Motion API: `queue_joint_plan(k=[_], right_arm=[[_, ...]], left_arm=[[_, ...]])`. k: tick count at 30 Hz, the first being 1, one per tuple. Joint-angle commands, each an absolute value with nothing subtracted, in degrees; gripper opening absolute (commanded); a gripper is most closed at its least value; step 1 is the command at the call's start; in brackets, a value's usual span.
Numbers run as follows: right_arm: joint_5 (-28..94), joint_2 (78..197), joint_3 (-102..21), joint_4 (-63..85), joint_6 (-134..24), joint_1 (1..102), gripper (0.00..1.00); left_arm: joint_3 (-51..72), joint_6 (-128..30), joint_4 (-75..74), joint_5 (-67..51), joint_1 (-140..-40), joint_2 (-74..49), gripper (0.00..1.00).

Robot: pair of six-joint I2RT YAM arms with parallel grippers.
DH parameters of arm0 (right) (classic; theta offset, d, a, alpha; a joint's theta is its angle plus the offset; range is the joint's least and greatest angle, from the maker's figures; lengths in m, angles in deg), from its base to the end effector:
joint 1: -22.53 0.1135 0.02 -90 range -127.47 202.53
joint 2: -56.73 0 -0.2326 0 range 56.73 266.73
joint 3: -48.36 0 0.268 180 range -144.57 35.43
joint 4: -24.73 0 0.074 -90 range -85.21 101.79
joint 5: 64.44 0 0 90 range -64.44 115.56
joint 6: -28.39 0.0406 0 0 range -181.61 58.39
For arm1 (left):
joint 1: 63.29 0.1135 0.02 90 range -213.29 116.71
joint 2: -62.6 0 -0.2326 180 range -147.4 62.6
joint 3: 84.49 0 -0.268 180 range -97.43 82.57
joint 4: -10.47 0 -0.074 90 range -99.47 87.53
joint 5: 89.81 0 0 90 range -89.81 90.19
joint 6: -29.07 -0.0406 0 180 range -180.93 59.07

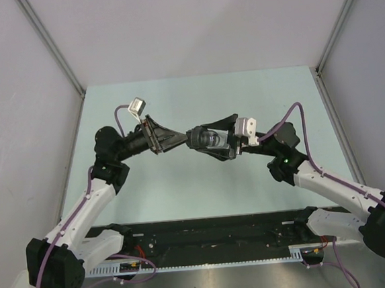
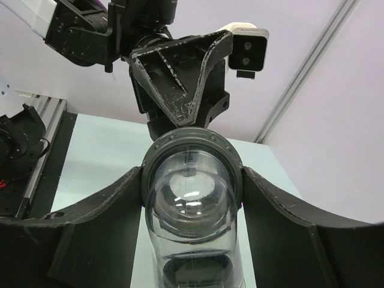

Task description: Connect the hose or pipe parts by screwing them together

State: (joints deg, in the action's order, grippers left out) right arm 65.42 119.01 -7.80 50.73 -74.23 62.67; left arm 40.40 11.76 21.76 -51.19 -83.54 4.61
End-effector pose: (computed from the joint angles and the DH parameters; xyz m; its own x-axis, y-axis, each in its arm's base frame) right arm 0.1951 0.1986 0.3266 0.4625 0.1706 -0.8701 -0.8757 0.2414 -0.4181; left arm 0.2354 -0.1207 0.3118 -0.8577 -0.3187 -0.4034 0.4110 0.0463 -0.9104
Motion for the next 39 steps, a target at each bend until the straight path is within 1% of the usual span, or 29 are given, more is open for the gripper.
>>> queue_joint_plan(k=[1, 3, 7, 10, 14, 18, 20, 21, 24, 29, 32, 33, 35, 36, 38, 39], right_arm=[[64.76, 119.13, -7.82, 56.52, -71.72, 63.31, 0.00], [64.68, 119.66, -7.73, 57.75, -70.84, 63.40, 0.00], [64.41, 120.63, -7.73, 59.69, -68.47, 63.40, 0.00], [63.89, 121.33, -7.73, 61.00, -65.92, 63.31, 0.00], [62.57, 122.91, -7.73, 65.12, -58.64, 61.56, 0.00], [58.98, 125.02, -7.73, 68.04, -42.59, 58.14, 0.00], [58.52, 126.42, -7.73, 69.00, -37.20, 56.20, 0.00], [58.87, 126.69, -7.73, 69.44, -33.09, 55.85, 0.00], [61.24, 128.53, -7.73, 71.64, -28.49, 55.14, 0.00], [64.58, 130.99, -8.17, 73.58, -16.72, 52.51, 0.00], [67.13, 132.66, -8.43, 75.51, -9.68, 51.19, 0.00], [67.57, 133.10, -8.43, 75.86, -8.19, 51.01, 0.00], [68.45, 134.07, -8.52, 76.56, -5.03, 50.92, 0.00], [68.54, 134.42, -8.52, 76.48, -3.88, 51.09, 0.00], [68.81, 135.21, -8.52, 77.70, -0.37, 51.01, 0.00], [68.81, 135.39, -8.52, 78.06, 0.70, 51.10, 0.00]], left_arm=[[40.20, 9.82, 25.04, -50.88, -83.68, 5.04, 0.50], [40.38, 9.91, 25.65, -50.79, -83.94, 5.03, 0.46], [40.47, 9.21, 27.06, -50.70, -85.25, 5.12, 0.43], [40.21, 8.25, 27.85, -50.44, -87.10, 5.12, 0.35], [40.47, 6.14, 28.47, -49.56, -88.16, 5.56, 0.01], [41.87, 1.93, 28.73, -48.15, -88.25, 6.53, 0.00], [42.31, -1.94, 28.82, -47.89, -88.51, 6.79, 0.00], [43.01, -3.17, 28.82, -47.54, -88.51, 6.70, 0.00], [44.24, -8.01, 28.82, -47.27, -88.69, 5.83, 0.00], [45.92, -19.95, 28.82, -46.05, -88.77, 5.73, 0.01], [47.15, -31.36, 28.91, -43.77, -90.09, 7.22, 0.01], [48.02, -38.88, 28.91, -41.41, -91.05, 8.71, 0.01], [48.99, -47.17, 28.91, -40.59, -94.30, 9.86, 0.00], [49.26, -54.70, 28.82, -40.85, -95.35, 10.48, 0.00], [50.13, -60.72, 28.82, -39.99, -97.91, 10.83, 0.00], [50.57, -66.23, 28.64, -36.67, -98.61, 11.10, 0.00]])
